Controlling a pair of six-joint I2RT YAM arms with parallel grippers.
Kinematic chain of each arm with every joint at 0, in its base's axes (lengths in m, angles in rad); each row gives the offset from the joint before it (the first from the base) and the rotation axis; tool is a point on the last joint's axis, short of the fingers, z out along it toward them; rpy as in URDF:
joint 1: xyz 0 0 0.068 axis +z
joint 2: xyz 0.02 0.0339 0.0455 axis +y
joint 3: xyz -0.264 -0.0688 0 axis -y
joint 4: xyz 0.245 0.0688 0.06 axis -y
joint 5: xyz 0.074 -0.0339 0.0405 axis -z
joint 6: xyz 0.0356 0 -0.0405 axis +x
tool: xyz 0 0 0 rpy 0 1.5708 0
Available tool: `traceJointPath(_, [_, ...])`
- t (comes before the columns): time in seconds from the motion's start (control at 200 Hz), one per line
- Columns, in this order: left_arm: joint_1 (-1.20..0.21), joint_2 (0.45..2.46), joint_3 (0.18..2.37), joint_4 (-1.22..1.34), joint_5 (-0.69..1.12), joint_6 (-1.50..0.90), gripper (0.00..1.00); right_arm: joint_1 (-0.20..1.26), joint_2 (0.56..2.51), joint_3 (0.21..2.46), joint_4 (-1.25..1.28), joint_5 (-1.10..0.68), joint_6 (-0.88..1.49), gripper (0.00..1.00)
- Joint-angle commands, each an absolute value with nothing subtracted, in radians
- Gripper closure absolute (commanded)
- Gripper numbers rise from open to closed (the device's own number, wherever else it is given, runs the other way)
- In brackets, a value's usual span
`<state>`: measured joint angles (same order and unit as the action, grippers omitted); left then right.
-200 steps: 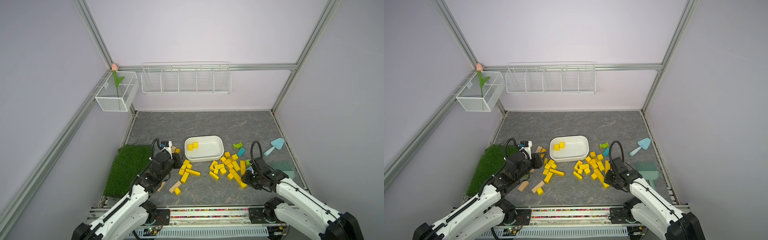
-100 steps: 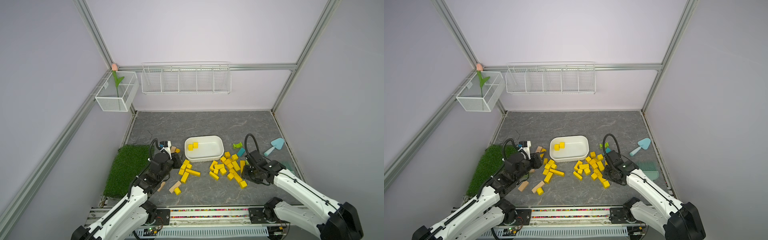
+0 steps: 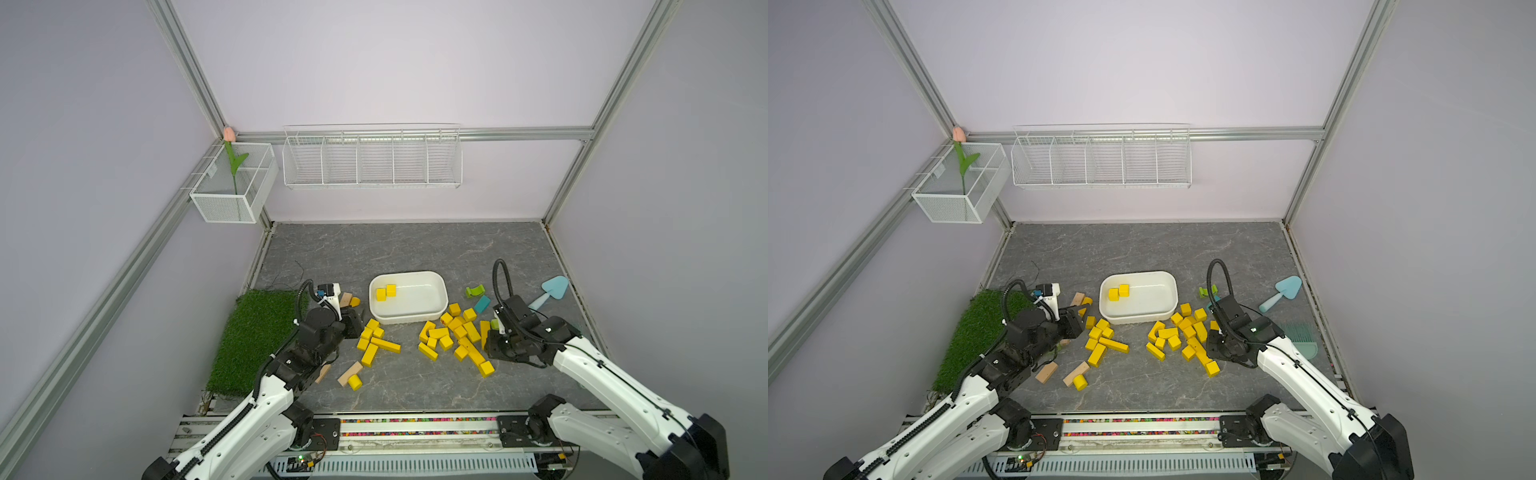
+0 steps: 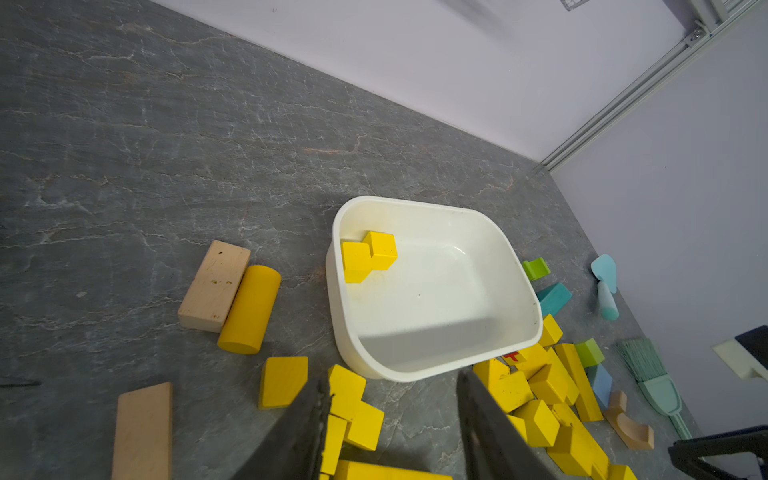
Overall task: Pick out the yellow building blocks
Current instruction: Pick up the building block from the center of the board.
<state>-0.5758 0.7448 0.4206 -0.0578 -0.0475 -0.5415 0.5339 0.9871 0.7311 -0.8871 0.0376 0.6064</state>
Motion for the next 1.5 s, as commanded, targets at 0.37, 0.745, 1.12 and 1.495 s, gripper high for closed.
traceJointPath(0.37, [-0.569, 0.716, 0.409, -0.054, -0.055, -0.551, 0.48, 0.541, 1.050, 0.646, -0.814, 0.013, 0.521, 0.56])
traceJointPath(0.745, [-0.568, 0.717, 0.409, -0.054, -0.055, -0.554, 0.49, 0.541, 1.164, 0.632, -0.763, -0.009, 0.514, 0.50])
traceJointPath(1.12, [-0.567, 0.719, 0.410, -0.054, -0.055, -0.554, 0.49, 0.544, 1.194, 0.626, -0.771, -0.045, 0.532, 0.52])
traceJointPath(1.495, [-0.565, 0.722, 0.410, -0.052, -0.054, -0.555, 0.49, 0.607, 1.153, 0.619, -0.836, 0.003, 0.637, 0.54])
